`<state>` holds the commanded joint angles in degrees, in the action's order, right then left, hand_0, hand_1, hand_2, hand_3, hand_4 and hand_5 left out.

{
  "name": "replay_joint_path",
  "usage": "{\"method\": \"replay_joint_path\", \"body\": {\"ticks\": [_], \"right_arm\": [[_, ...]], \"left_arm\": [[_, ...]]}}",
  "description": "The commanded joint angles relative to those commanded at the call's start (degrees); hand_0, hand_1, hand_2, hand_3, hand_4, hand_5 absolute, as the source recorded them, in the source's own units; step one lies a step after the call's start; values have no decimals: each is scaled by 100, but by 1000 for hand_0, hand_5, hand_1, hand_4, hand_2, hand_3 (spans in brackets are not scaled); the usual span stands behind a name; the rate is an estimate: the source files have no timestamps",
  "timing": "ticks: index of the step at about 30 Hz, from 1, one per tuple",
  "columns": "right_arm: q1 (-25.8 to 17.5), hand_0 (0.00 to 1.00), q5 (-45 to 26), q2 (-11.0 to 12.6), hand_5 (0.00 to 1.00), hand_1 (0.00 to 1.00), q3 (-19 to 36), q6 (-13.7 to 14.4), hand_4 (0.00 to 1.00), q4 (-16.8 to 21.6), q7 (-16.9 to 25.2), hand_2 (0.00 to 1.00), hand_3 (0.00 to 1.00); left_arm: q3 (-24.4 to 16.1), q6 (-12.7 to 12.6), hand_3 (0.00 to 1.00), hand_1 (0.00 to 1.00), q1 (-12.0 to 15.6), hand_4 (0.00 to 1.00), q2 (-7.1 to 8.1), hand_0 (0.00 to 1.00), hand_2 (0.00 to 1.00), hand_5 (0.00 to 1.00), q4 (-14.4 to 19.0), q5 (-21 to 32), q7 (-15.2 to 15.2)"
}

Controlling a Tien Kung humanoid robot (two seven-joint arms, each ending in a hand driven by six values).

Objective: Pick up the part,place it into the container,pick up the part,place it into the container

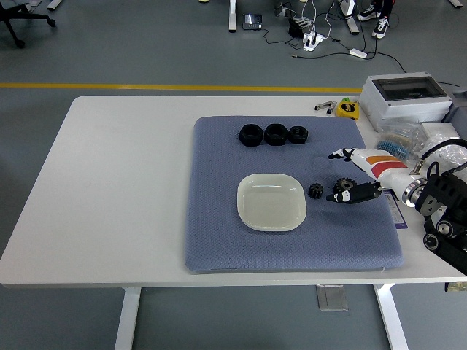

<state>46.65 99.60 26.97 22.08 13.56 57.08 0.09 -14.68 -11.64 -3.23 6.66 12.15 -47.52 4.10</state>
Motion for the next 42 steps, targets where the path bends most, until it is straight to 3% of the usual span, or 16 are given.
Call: {"method": "replay_joint_path", "body": {"ticks": [6, 13, 14, 15, 19, 20, 25, 26, 32, 33, 38, 39, 42], "right_arm": [[215, 729, -240, -330, 413, 748, -387, 11, 998, -909, 94, 793, 818], [279, 719, -746, -518, 412, 730, -662, 15, 992, -1508, 165, 783, 811], [284, 719, -775, -529, 412, 730, -681, 11, 992, -1538, 169, 783, 811], [290, 653, -794, -540, 410, 685, -700, 3, 960, -1565, 172, 737, 736], [313, 653, -907, -587, 410, 685, -789, 1, 960, -1679, 180, 737, 736], [316, 505, -934, -599, 413, 596, -807, 17, 903, -1700, 179, 662, 608], [316, 505, -1023, -636, 413, 596, -871, 108, 903, -1720, 174, 662, 608], [319, 366, -1028, -648, 425, 490, -890, 109, 821, -1735, 164, 554, 523], [309, 366, -1090, -692, 425, 490, -965, 240, 821, -1775, 114, 554, 523], [304, 241, -1106, -696, 448, 419, -968, 273, 749, -1772, 113, 496, 500], [285, 241, -1133, -708, 448, 419, -984, 400, 749, -1768, 124, 496, 500], [284, 127, -1129, -709, 470, 346, -987, 410, 701, -1769, 124, 453, 491], [268, 127, -1128, -702, 470, 346, -993, 482, 701, -1777, 126, 453, 491]], "left_arm": [[-8, 7, 638, 717, -14, 666, 3, 695, 737, 643, 8, -10, 7], [-27, 16, 637, 717, -32, 667, -4, 695, 737, 643, 16, -44, 14], [-32, 18, 637, 717, -34, 667, -4, 695, 737, 643, 17, -54, 16], [-41, 19, 639, 717, -36, 666, -6, 695, 737, 641, 17, -68, 18], [-61, 24, 639, 717, -39, 666, -9, 695, 737, 641, 19, -103, 25], [-60, 24, 638, 718, -39, 667, -10, 695, 738, 644, 20, -108, 23], [-74, 29, 638, 718, -35, 667, -16, 695, 738, 644, 24, -145, 25], [-74, 30, 636, 719, -34, 665, -16, 695, 737, 642, 25, -148, 24], [-105, 42, 636, 719, -24, 665, -21, 695, 737, 642, 31, -212, 33], [-109, 42, 637, 720, -20, 666, -21, 696, 738, 643, 32, -218, 34], [-143, 57, 637, 720, -5, 666, -15, 696, 738, 643, 36, -278, 49], [-147, 59, 636, 721, -3, 665, -15, 695, 738, 643, 36, -286, 51], [-163, 69, 636, 721, 4, 665, -10, 695, 738, 643, 37, -319, 59]]}}
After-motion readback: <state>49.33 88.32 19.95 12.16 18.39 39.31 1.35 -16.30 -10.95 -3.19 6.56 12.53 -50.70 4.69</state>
